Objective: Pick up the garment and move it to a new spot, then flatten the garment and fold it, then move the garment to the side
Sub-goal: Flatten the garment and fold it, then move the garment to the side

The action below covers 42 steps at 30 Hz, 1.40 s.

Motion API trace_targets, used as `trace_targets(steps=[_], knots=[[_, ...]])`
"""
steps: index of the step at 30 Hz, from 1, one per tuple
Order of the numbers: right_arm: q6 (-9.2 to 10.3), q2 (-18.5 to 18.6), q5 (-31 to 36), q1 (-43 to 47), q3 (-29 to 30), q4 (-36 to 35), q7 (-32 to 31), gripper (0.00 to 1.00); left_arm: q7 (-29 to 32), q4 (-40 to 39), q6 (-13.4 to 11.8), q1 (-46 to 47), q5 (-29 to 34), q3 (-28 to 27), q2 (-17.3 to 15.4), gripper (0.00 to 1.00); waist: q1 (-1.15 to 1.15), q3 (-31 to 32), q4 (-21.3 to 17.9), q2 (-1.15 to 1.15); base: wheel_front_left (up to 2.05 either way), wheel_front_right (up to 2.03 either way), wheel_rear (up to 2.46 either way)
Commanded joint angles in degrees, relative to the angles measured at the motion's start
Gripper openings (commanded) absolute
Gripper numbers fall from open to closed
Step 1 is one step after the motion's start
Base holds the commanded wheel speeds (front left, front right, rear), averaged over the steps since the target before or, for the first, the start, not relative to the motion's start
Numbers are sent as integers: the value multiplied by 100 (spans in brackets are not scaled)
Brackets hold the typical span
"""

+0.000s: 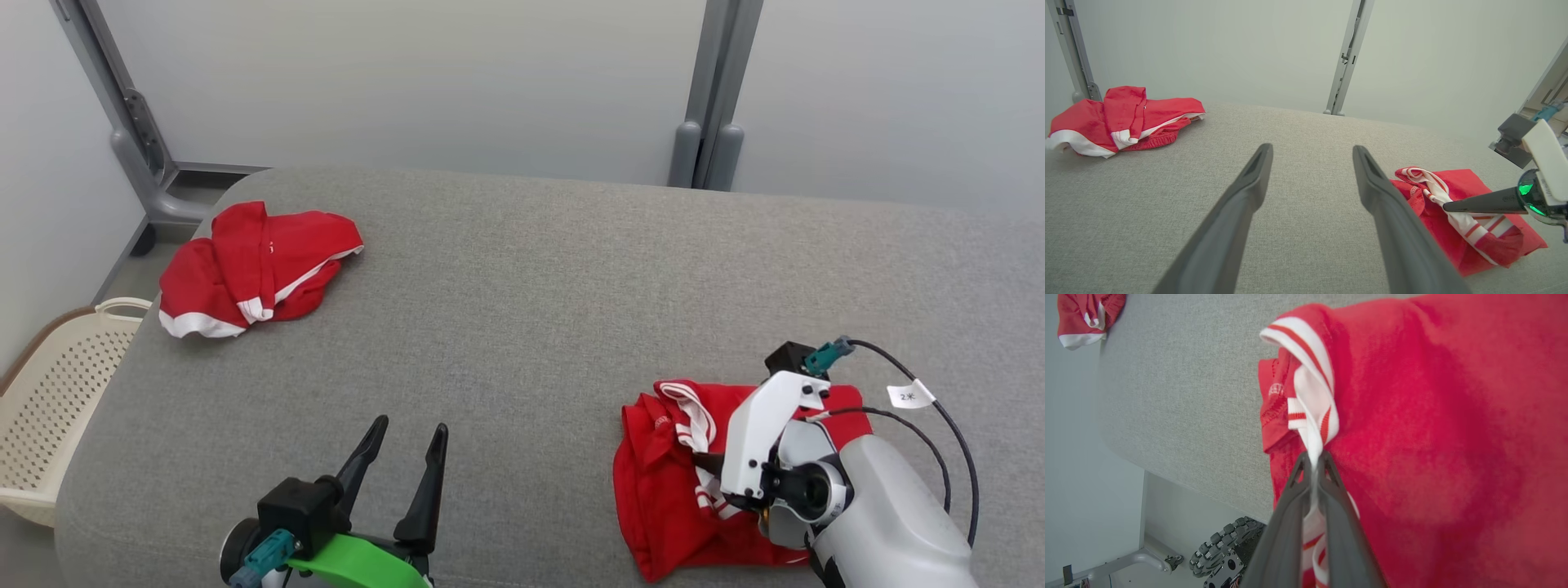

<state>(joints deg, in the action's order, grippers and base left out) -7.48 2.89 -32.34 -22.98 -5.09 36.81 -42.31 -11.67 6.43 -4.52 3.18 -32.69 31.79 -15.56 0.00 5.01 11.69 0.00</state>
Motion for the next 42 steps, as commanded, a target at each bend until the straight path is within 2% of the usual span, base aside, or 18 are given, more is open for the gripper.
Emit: trace_targets(steps=[1, 12, 13, 14, 23, 26, 32, 37, 42], knots=[[-2, 3, -53, -61, -23, 25, 39, 0, -8, 8, 23, 80, -5, 0, -27, 100, 0, -2, 15, 0, 0, 0, 0], [-2, 4, -950, -562, -935, 1116, 751, 0, -28, 29, 23, 127, -60, 42, -11, 100, 0, -16, 94, 0, 0, 0, 0], [-2, 3, -1051, -598, -994, 1173, 815, 45, -28, 31, 22, 131, -64, 45, -13, 100, 0, -18, 96, 0, 0, 0, 0], [-2, 5, -1141, -636, -1023, 1240, 892, 100, -30, 32, 18, 131, -66, 44, -15, 100, 0, -21, 96, 0, 0, 0, 0], [-2, 12, -1647, -1232, -1287, 1662, 1581, 100, -64, 24, -37, 108, -93, 6, -57, 100, 0, -32, -2, 0, 0, 0, 0], [-2, 90, -1330, -1445, -1134, 1913, 1787, 100, -83, -1, -58, 86, -87, 7, -63, 100, 0, -30, -59, 0, 0, 0, 0], [-1, 708, -536, -1506, -910, 2144, 2392, 100, -129, -46, -125, 74, 4, -6, -84, 100, 0, -27, -154, 0, 0, 0, 0], [-1, 969, -257, -1218, -671, 2367, 2343, 100, -158, -83, -175, 51, -16, -45, -80, 100, 0, -29, -261, 0, 0, 0, 0], [-1, 1036, -128, -958, -420, 2459, 2309, 100, -173, -98, -198, 26, -54, -69, -97, 100, 0, -45, -333, 0, 0, 0, 0]])
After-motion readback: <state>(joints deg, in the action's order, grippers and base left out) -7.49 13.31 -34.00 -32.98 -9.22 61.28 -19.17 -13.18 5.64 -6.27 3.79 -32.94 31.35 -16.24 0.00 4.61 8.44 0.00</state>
